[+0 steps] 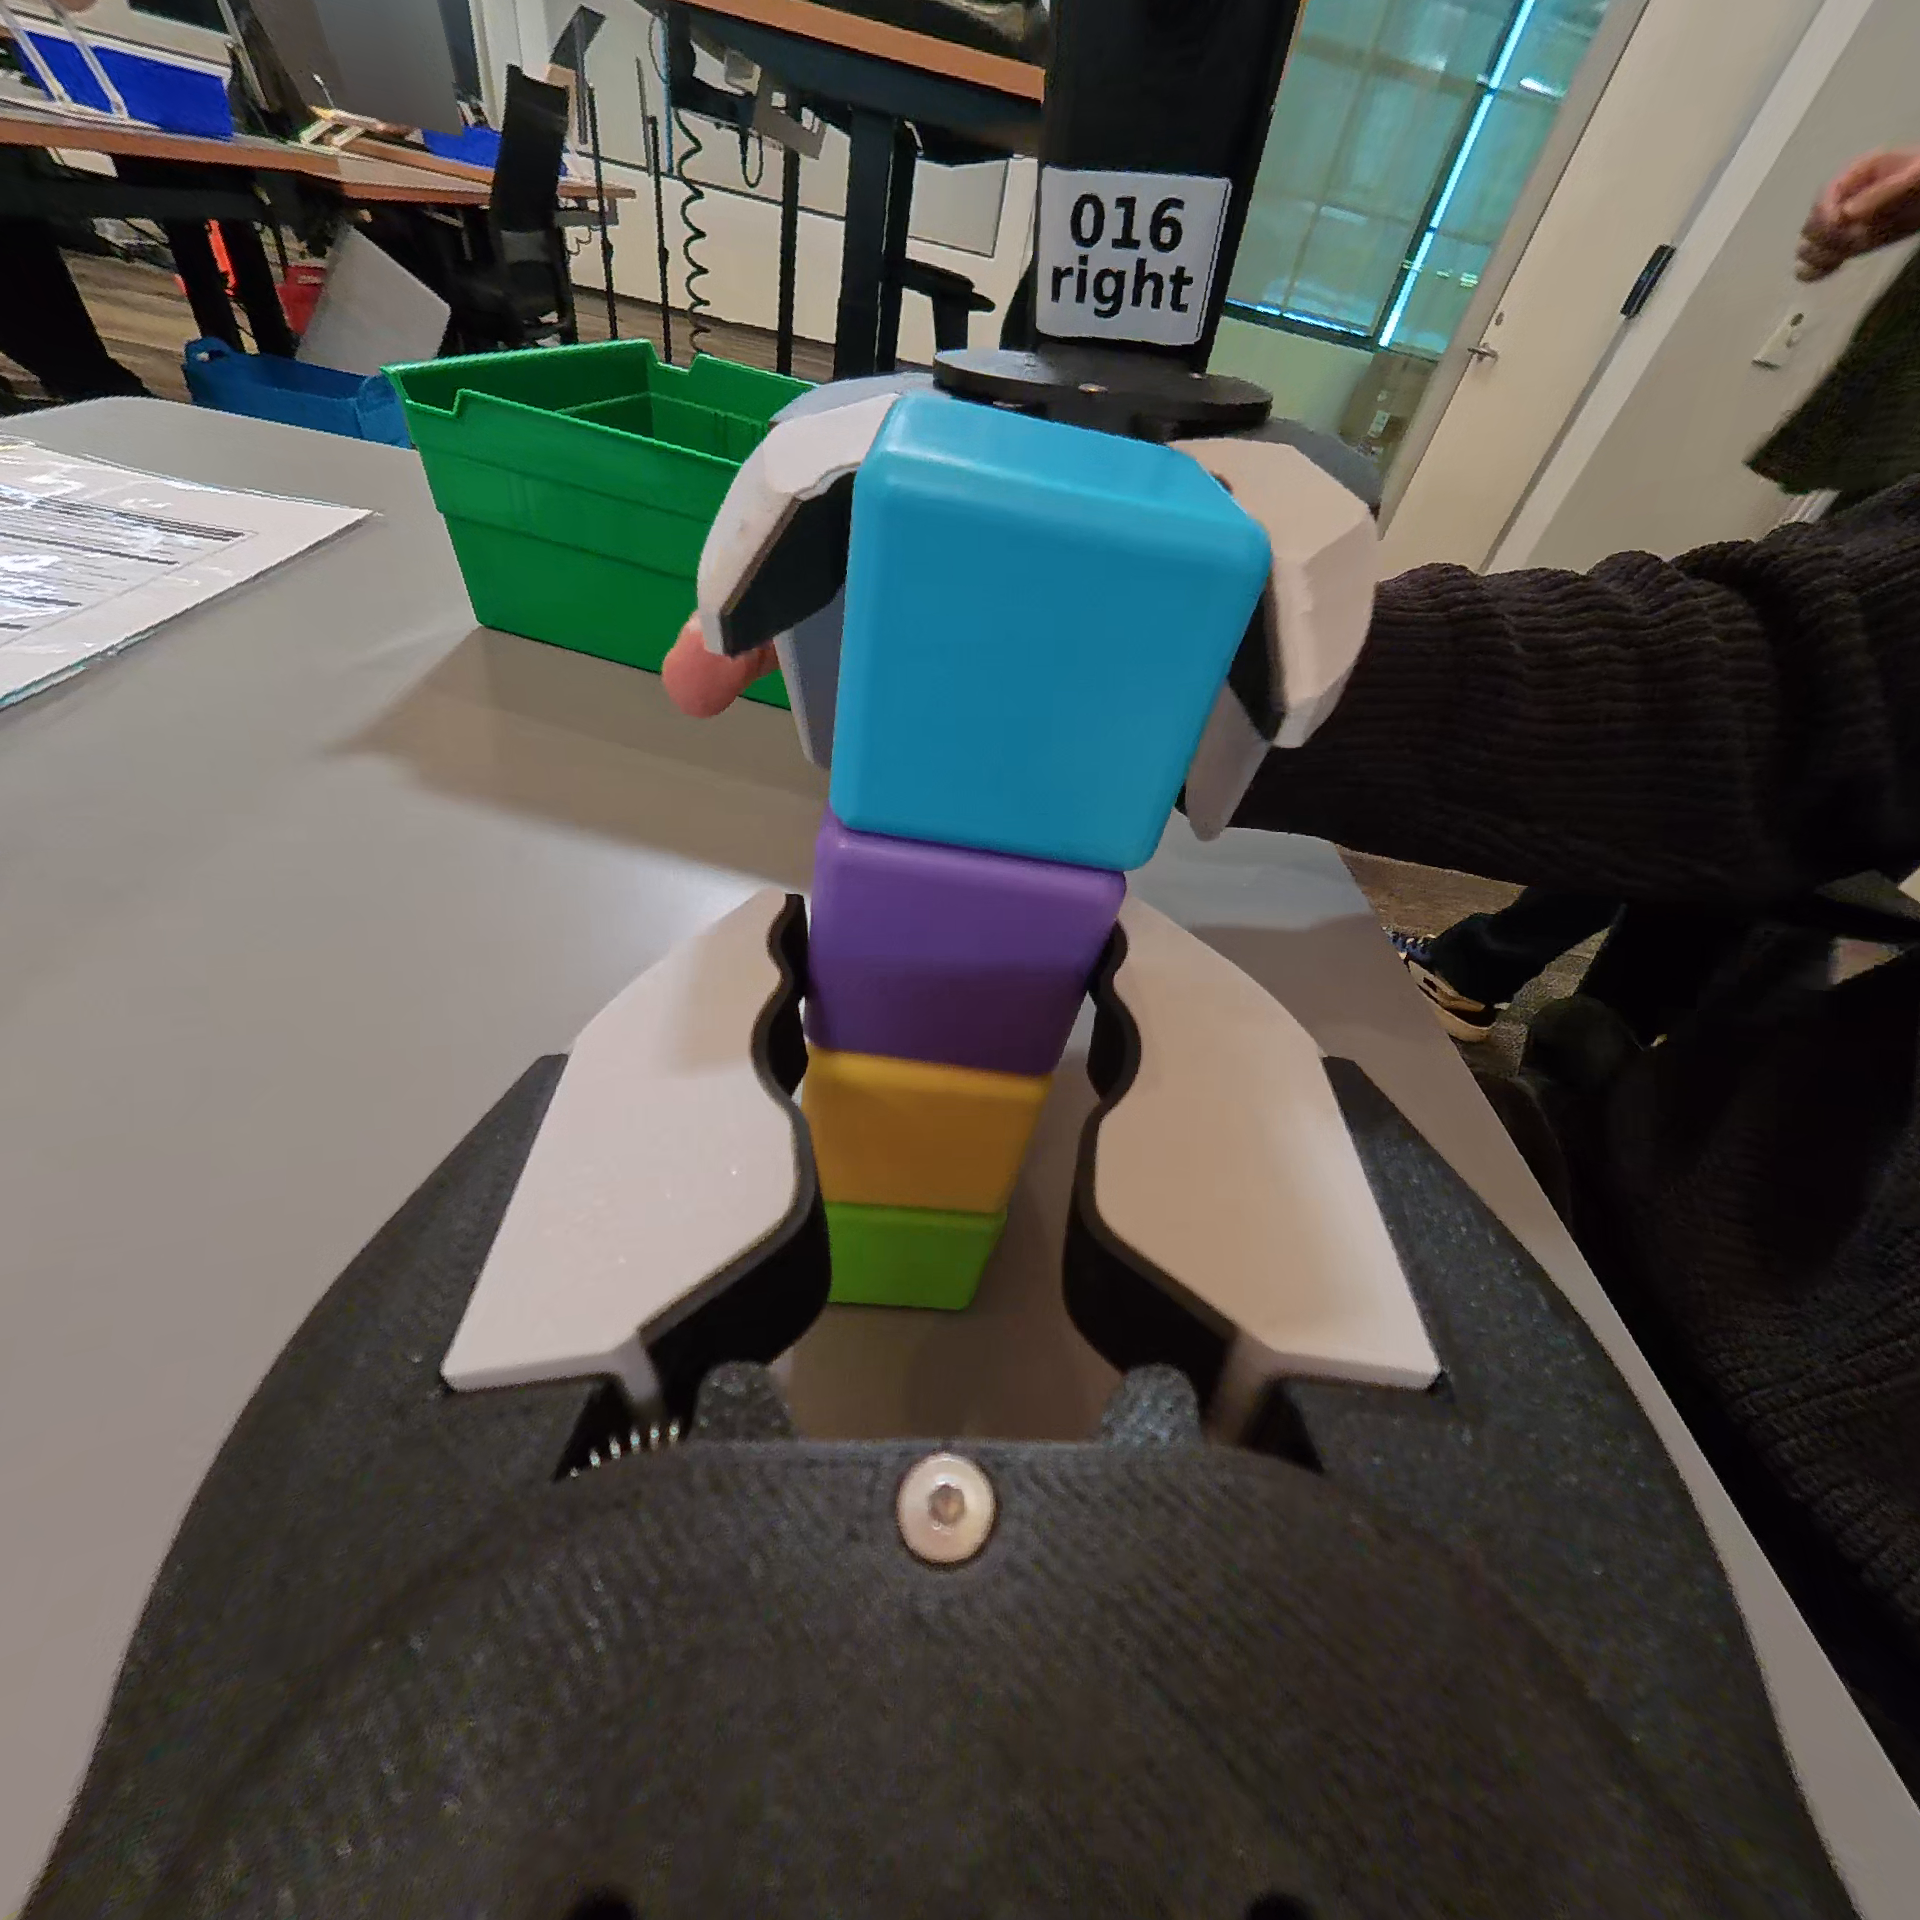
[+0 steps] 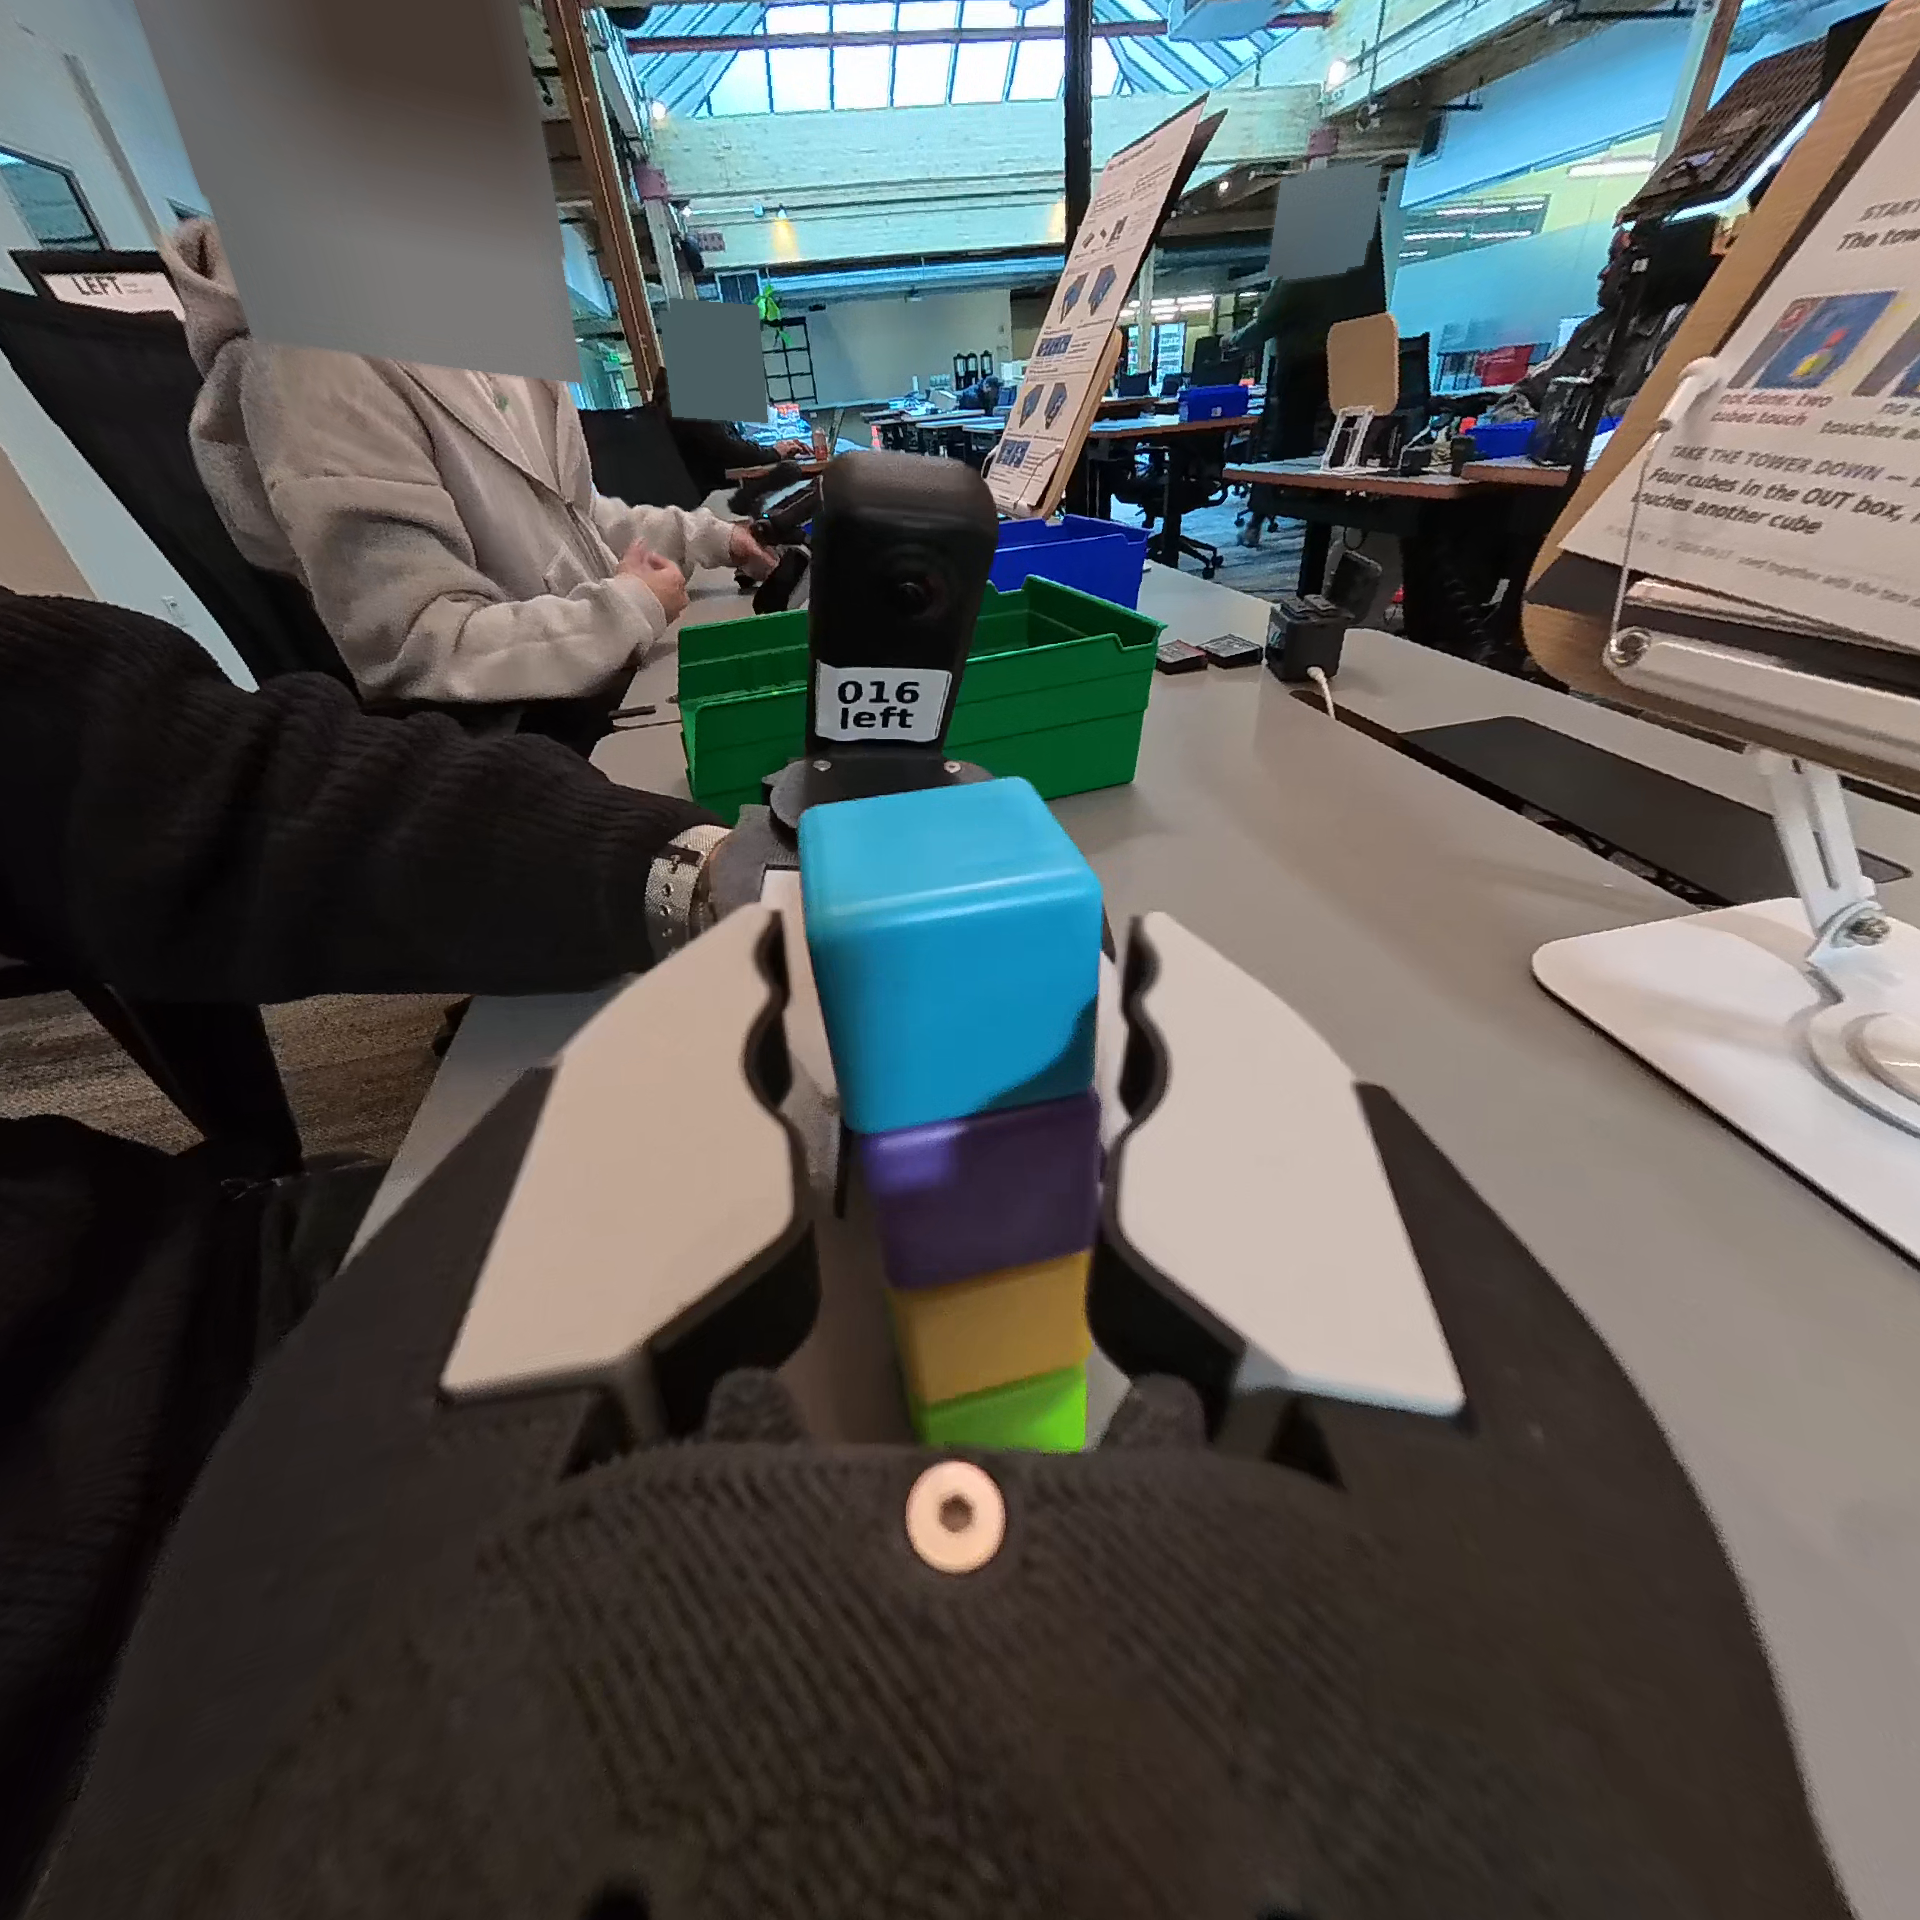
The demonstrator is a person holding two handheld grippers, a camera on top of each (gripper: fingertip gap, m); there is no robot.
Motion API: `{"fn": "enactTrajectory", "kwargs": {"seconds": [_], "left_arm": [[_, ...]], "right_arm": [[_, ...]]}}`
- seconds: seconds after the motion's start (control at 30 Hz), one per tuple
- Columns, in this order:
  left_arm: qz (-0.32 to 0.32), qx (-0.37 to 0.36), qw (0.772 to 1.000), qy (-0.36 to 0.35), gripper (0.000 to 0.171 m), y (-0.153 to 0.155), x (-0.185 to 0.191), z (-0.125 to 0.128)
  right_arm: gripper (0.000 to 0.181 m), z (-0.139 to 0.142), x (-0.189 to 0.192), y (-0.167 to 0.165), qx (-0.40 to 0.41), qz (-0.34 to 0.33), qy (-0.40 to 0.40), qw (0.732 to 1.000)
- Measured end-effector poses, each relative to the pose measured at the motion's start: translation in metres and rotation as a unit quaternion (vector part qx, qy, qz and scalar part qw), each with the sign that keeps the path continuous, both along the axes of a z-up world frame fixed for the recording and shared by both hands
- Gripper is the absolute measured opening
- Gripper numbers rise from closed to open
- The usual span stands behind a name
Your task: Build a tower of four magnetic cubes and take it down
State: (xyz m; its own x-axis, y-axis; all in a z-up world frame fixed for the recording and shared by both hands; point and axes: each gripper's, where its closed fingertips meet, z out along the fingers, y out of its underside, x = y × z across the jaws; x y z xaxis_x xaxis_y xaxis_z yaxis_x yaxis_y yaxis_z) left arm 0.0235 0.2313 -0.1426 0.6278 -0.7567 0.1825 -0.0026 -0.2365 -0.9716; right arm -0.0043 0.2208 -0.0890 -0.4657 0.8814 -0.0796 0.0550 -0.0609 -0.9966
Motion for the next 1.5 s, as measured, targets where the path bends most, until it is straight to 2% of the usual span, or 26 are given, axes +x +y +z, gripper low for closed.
{"fn": "enactTrajectory", "kwargs": {"seconds": [0.03, 0.07, 1.0, 1.27, 1.33, 1.43, 1.5], "left_arm": [[0.0, 0.0, 1.0, 0.001, 0.052, 0.0, 0.0, 0.0], [0.0, 0.001, 1.0, 0.001, 0.052, 0.0, 0.0, 0.0], [0.017, 0.003, 1.0, 0.015, 0.05, 0.006, -0.002, -0.001], [0.02, 0.007, 0.999, 0.025, 0.05, 0.006, -0.001, -0.002], [0.017, 0.005, 0.999, 0.03, 0.05, 0.006, 0.0, -0.003], [0.015, 0.009, 0.999, 0.037, 0.049, 0.004, 0.001, -0.003], [0.014, 0.01, 0.999, 0.038, 0.049, 0.004, 0.001, -0.003]], "right_arm": [[0.053, -0.001, 0.001, 0.0, 0.006, 0.001, 0.002, 1.0], [0.052, -0.001, 0.001, 0.0, 0.012, 0.002, 0.005, 1.0], [0.051, 0.003, -0.001, 0.014, 0.037, -0.058, 0.013, 0.998], [0.051, 0.003, 0.0, 0.016, 0.023, -0.061, 0.018, 0.998], [0.051, 0.009, 0.001, 0.018, 0.006, -0.064, 0.031, 0.997], [0.051, 0.034, 0.009, 0.029, -0.047, -0.073, 0.069, 0.994], [0.051, 0.047, 0.016, 0.038, -0.051, -0.086, 0.08, 0.992]]}}
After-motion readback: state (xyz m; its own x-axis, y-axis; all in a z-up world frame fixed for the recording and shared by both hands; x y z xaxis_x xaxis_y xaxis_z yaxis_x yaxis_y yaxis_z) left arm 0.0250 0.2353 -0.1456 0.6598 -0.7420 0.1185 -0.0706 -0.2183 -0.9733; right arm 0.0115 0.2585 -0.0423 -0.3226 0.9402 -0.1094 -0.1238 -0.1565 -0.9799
